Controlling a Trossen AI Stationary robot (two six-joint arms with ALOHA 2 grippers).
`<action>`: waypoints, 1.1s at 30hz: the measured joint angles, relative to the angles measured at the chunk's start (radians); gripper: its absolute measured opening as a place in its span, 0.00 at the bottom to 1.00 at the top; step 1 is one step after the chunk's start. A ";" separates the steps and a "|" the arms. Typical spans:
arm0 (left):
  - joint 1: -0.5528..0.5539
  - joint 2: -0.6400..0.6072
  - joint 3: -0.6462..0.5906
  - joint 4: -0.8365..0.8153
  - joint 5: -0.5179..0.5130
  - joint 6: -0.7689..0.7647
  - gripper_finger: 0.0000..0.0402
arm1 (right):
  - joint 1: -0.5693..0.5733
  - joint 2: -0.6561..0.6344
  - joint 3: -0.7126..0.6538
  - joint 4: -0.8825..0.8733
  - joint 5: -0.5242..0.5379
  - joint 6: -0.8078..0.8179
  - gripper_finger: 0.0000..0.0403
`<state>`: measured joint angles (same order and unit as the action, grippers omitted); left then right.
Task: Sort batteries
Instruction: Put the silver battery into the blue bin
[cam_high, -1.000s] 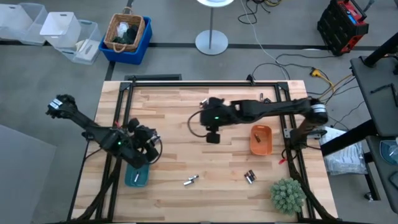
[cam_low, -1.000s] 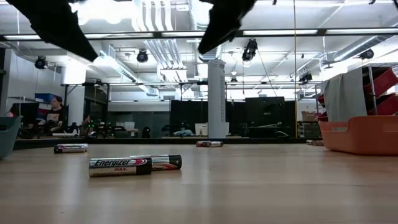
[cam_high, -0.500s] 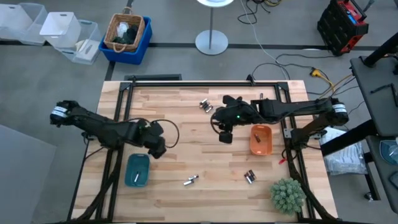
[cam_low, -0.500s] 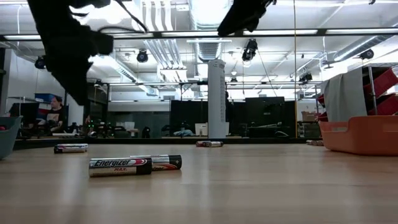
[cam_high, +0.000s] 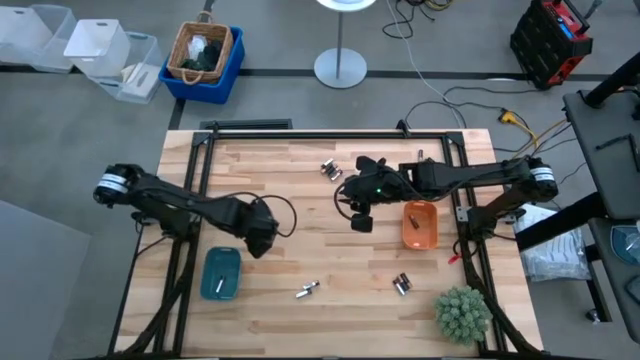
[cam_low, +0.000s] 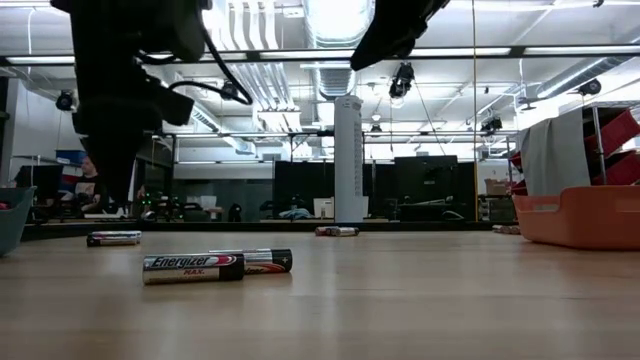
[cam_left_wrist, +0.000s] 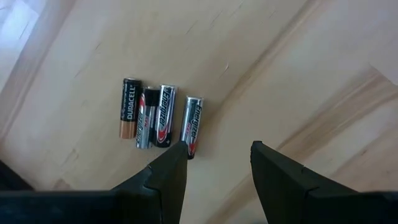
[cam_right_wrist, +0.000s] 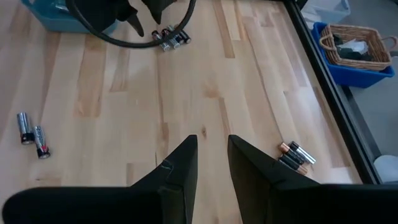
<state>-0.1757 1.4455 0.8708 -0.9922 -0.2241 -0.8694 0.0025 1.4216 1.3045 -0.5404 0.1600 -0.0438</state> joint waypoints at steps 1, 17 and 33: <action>0.001 0.009 0.003 0.000 0.000 0.000 0.39 | 0.000 0.001 0.000 0.000 0.000 0.000 0.20; 0.023 0.110 0.006 0.004 0.021 -0.003 0.39 | 0.000 0.001 0.000 0.000 0.000 -0.001 0.20; 0.035 0.175 0.006 0.014 0.026 0.004 0.39 | 0.000 0.001 0.000 0.000 0.000 -0.001 0.20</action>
<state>-0.1406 1.6206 0.8768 -0.9786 -0.1977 -0.8650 0.0025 1.4227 1.3041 -0.5400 0.1600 -0.0444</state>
